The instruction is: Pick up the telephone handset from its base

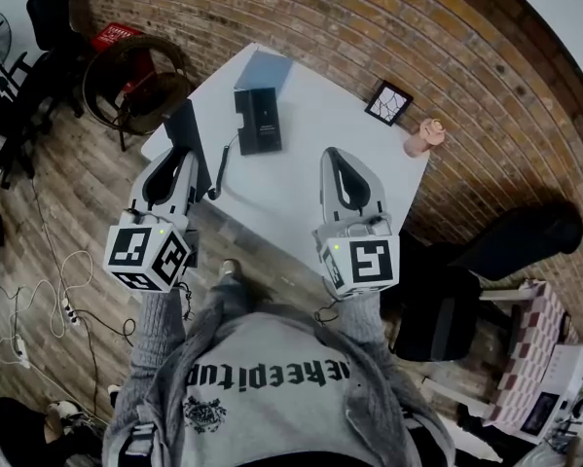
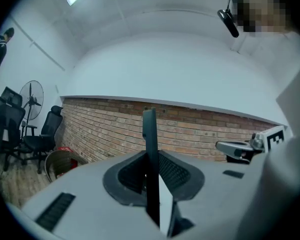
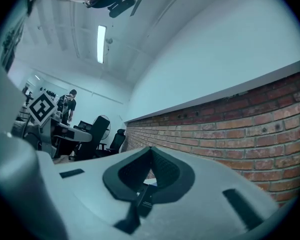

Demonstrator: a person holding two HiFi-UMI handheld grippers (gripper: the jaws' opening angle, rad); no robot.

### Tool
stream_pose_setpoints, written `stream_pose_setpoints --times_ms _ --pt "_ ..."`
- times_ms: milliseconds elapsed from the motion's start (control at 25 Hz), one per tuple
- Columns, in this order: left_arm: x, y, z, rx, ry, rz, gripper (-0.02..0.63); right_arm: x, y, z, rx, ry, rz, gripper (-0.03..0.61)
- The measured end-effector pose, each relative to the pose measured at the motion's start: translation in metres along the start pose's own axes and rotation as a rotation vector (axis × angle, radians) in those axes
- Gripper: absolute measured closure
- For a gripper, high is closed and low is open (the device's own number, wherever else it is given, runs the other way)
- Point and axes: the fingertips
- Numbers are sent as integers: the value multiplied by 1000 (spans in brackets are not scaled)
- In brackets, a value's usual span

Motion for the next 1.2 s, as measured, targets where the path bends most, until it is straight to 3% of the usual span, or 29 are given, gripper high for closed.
stream_pose_setpoints --times_ms 560,1200 --pt "32 -39 17 82 63 54 545 6 -46 9 12 -14 -14 575" --pt "52 -56 19 104 76 56 545 9 -71 12 15 -19 -27 575"
Point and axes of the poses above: the fingertips, and each gripper's own axes: y forward along the fingers, x to its right, z out of its top, and after that the axes turned 5 degrees about -z, right-handed
